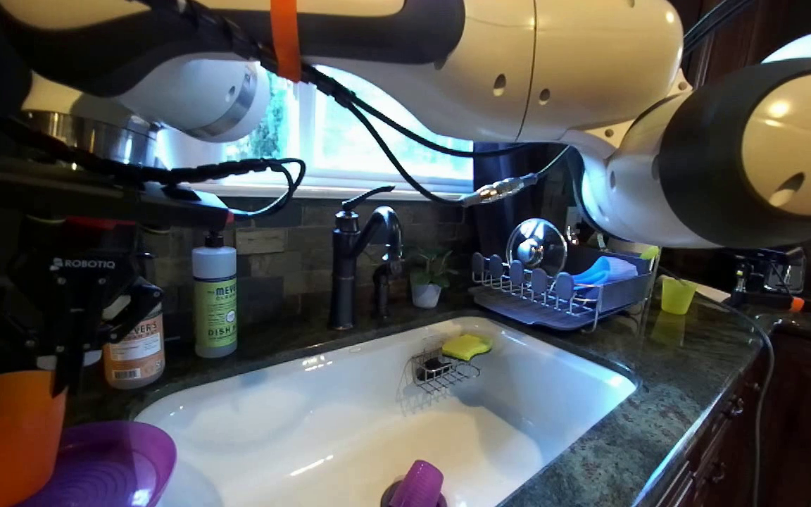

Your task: Put the orange cup onto the windowsill

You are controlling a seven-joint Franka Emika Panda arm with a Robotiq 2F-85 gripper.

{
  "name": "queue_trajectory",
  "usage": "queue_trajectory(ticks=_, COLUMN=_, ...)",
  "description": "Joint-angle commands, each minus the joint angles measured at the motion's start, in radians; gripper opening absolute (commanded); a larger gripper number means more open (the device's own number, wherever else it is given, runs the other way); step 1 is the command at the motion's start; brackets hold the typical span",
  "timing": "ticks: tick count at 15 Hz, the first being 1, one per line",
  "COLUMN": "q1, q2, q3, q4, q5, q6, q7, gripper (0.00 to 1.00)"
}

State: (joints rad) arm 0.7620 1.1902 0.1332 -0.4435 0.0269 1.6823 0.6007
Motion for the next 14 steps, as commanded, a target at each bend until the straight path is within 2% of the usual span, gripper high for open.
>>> queue_trajectory(ticks=1, q1=0.035, q2=-0.060, q3=-0.027, q4=-0.045, q5=-0.003, q6=-0.091, q7=0.024, gripper=0.01)
queue_trajectory(ticks=4, q1=0.052, q2=-0.093, q3=-0.053, q4=-0.035, q5=-0.001, q6=-0.150, q7=0.165, gripper=0.01)
queue_trajectory(ticks=9, q1=0.053, q2=-0.127, q3=-0.078, q4=-0.004, q5=-0.001, q6=-0.083, q7=0.428, gripper=0.01)
queue_trajectory(ticks=11, q1=0.044, q2=-0.133, q3=-0.065, q4=-0.019, q5=-0.003, q6=-0.093, q7=0.366, gripper=0.04)
queue_trajectory(ticks=14, q1=0.044, q2=-0.149, q3=-0.071, q4=-0.019, q5=-0.005, q6=-0.091, q7=0.382, gripper=0.04)
